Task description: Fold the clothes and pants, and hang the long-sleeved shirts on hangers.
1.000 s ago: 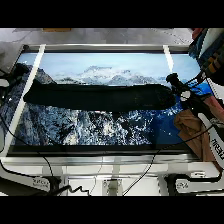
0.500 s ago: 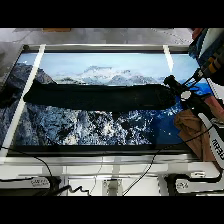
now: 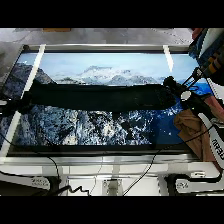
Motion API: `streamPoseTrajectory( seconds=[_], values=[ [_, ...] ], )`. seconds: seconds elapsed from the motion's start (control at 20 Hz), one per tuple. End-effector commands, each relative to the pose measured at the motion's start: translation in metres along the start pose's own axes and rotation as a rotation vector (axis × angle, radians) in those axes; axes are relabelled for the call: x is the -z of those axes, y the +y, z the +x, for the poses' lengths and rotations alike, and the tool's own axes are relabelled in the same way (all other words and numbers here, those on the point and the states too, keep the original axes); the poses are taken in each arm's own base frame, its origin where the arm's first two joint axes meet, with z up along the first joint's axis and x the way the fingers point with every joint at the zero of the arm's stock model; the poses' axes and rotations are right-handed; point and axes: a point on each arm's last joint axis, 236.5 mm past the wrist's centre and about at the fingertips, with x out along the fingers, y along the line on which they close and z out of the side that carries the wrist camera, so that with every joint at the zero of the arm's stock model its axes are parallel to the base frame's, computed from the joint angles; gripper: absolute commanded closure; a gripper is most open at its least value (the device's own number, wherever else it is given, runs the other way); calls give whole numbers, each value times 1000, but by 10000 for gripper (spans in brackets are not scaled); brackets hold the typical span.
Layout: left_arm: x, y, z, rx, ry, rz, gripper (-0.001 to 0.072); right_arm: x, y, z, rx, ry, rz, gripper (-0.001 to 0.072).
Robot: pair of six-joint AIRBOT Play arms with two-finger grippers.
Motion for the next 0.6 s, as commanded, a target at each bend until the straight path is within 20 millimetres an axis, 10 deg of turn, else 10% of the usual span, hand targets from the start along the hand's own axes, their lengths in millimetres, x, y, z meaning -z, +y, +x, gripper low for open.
streamPoseTrajectory(
  seconds=[0.0,0.55],
  values=[
    [9,2,41,7,-49,-111,-2,-4,1,0,-3,-14,2,80],
    [5,2,48,-21,-99,-44,115,-6,3,-2,-8,-19,11,82]
  ],
)
